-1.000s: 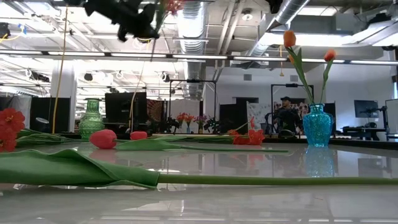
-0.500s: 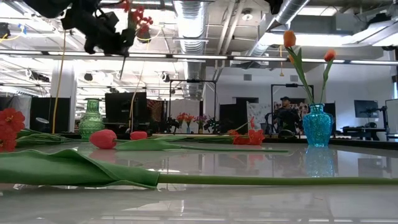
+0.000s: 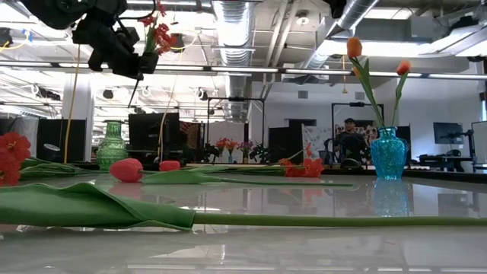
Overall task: Sort flowers into vase by color
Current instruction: Put the right red flowers into the green vase
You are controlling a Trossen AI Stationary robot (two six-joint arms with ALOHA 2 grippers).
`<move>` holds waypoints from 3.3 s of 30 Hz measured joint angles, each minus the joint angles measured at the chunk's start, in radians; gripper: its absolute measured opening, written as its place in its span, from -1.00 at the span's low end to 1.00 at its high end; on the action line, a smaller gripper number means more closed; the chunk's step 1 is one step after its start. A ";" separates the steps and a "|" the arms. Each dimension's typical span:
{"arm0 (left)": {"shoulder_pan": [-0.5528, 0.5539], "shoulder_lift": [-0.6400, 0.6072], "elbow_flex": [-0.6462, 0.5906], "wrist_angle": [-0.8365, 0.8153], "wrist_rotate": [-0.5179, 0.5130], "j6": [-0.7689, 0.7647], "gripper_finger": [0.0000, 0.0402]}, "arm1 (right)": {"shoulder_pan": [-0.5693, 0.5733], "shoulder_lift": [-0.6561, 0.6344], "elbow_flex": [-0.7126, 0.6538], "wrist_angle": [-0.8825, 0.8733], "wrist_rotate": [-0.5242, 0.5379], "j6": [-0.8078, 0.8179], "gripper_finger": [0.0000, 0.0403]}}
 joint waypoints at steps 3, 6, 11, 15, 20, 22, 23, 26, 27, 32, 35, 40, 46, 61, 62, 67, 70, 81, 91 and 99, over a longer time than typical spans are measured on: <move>0.000 0.000 0.000 -0.008 0.000 0.013 -0.98 | 0.000 0.000 0.000 -0.004 0.000 0.002 0.29; 0.000 0.000 0.000 -0.019 0.007 0.016 -0.98 | 0.000 0.000 0.000 -0.004 0.000 0.002 0.29; 0.000 0.000 0.000 -0.046 0.046 0.079 -0.98 | 0.000 0.000 0.000 -0.009 0.000 0.002 0.29; 0.000 0.000 0.000 -0.055 0.039 0.160 -0.98 | 0.000 0.000 0.000 -0.014 0.000 0.002 0.29; 0.002 -0.001 0.000 -0.071 0.022 0.173 -0.98 | 0.000 0.000 0.000 -0.013 0.000 0.002 0.29; 0.002 0.001 0.000 -0.073 0.021 0.173 -0.98 | 0.000 0.000 0.000 -0.013 0.000 0.002 0.29; 0.002 0.001 0.000 -0.073 0.019 0.173 -0.98 | 0.000 0.000 0.000 -0.013 0.000 0.004 0.29; 0.002 0.001 0.000 -0.077 0.018 0.182 -0.98 | 0.000 0.000 0.000 -0.013 0.000 0.029 0.29; 0.002 0.001 0.000 -0.083 0.018 0.189 -0.98 | 0.000 0.000 0.000 -0.013 0.000 0.033 0.29; 0.002 -0.009 0.000 -0.092 0.037 0.179 -0.98 | 0.017 0.000 0.000 -0.013 0.003 0.036 0.29; 0.002 -0.043 -0.001 -0.098 0.058 0.151 -0.98 | 0.025 0.000 0.000 -0.013 0.003 0.036 0.29; 0.002 -0.084 -0.002 -0.120 0.107 0.116 -0.98 | 0.029 0.003 0.000 -0.007 0.003 0.037 0.29; -0.008 -0.118 -0.007 -0.137 0.123 0.083 -0.98 | 0.036 0.028 0.000 -0.006 0.003 0.082 0.29; -0.088 -0.284 -0.007 -0.109 0.335 -0.026 -0.98 | 0.034 0.173 0.003 0.261 0.001 0.020 0.29; -0.098 -0.297 -0.007 -0.108 0.374 -0.041 -0.98 | 0.021 0.198 0.015 0.285 -0.001 0.018 0.29; -0.145 -0.332 -0.007 -0.118 0.533 -0.114 -0.98 | -0.088 0.373 0.171 0.293 -0.085 0.018 0.29; -0.167 -0.333 -0.007 -0.120 0.600 -0.136 -0.98 | -0.152 0.498 0.313 0.270 -0.200 0.020 0.29; -0.195 -0.332 -0.007 -0.152 0.651 -0.187 -0.98 | -0.299 0.910 0.856 0.117 -0.441 0.017 0.29; -0.262 -0.182 -0.006 -0.152 0.680 -0.252 -0.98 | -0.407 1.138 1.111 0.112 -0.686 0.060 0.29; -0.339 -0.077 -0.006 -0.069 0.602 -0.246 -0.98 | -0.443 1.149 1.122 0.109 -0.843 0.079 0.29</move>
